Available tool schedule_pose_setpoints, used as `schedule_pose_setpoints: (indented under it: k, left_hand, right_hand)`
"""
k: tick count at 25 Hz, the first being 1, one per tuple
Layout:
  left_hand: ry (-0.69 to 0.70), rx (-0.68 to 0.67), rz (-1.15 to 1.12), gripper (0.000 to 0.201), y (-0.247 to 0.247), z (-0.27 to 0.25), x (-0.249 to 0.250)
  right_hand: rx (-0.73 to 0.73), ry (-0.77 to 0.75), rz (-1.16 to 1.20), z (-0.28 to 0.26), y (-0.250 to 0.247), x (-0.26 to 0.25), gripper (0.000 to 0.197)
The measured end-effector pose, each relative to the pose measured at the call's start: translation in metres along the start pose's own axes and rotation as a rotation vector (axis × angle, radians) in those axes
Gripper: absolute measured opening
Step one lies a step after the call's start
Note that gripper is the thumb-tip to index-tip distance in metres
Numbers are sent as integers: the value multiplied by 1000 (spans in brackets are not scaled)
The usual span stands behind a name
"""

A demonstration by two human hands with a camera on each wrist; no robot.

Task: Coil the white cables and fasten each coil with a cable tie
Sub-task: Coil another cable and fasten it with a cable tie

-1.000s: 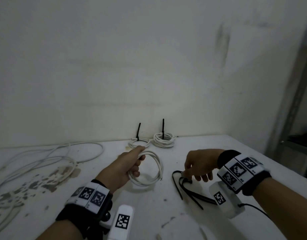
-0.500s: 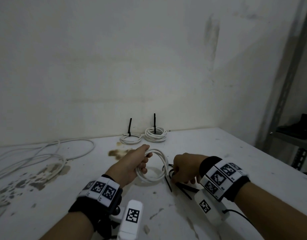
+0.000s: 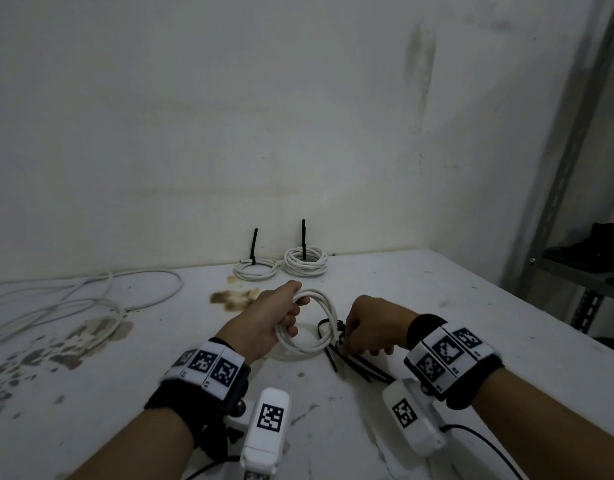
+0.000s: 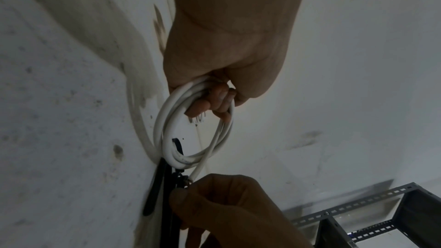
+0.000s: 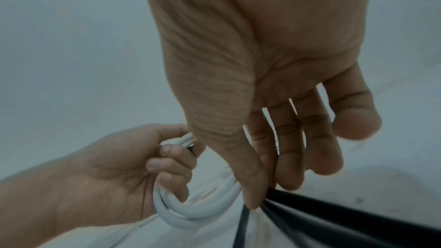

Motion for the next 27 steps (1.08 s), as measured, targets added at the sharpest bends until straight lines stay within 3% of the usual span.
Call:
schedule_pose_setpoints:
  k: [4,6,8,10,17,23,27]
  left_hand:
    - [7,-4,-4,35,0,-1,2]
    - [13,1,-6,36,0,-1,4]
    - [27,8,-6,38,-1,-1,5]
    - [48,18,-2,40,-2,-4,7]
    - [101,56,-24,35,-32,-20,22]
    - [-38,-32,-273,42,-75,-39,18]
    - [64,64,-278,32,-124,-47,28]
  right_hand:
    - [122,-10,189,-11,-28,9,23]
    - [220,-96,478,-21,-44,5,19]
    - [229,-209,807,-34,-51,-9,16]
    - [217,-302,937,-42,-53,-25,14]
    - [444,-544,820,-35,-54,-67,7]
    - [683,-780,468,-35,-47,-138,8]
    - [732,-859,334,-34,-34,-191,13]
Point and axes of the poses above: each hand's wrist, its own z-axis towards the middle knuckle, its own y-axis out of the palm, x = y × z, the point moved 9 cm from there along z, towards the middle knuckle
